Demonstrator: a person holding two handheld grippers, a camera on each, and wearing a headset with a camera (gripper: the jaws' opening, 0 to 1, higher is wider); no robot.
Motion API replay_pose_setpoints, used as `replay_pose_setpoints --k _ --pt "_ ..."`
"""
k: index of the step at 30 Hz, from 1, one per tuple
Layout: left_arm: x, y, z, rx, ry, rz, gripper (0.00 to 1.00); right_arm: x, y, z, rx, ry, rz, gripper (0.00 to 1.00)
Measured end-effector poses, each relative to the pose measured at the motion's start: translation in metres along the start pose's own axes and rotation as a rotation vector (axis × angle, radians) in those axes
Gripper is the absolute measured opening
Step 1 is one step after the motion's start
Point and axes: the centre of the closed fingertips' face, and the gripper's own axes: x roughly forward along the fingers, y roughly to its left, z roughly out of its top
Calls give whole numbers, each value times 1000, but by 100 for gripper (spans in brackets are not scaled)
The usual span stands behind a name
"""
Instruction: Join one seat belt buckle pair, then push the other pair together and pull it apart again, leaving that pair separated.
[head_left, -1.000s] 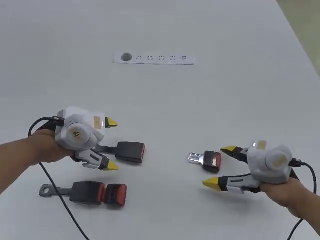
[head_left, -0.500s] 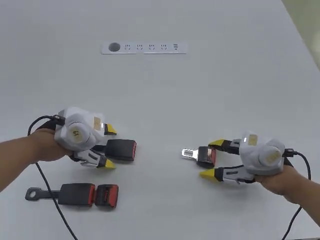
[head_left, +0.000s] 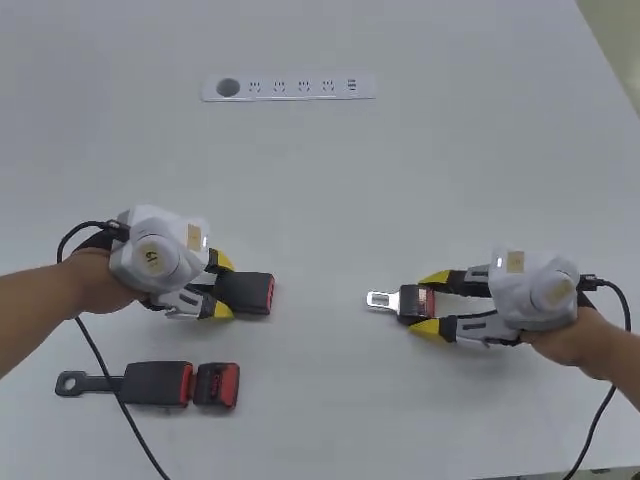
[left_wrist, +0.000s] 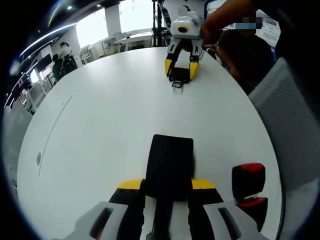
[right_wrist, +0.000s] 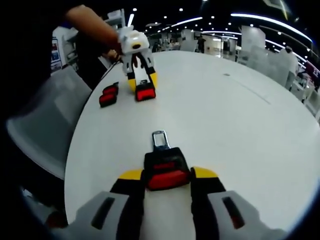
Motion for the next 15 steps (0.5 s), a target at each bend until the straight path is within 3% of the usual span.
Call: replay_pose_setpoints --k 15 --pt "0 1 -3 -31 20 6 34 11 4 15 21 -30 11 36"
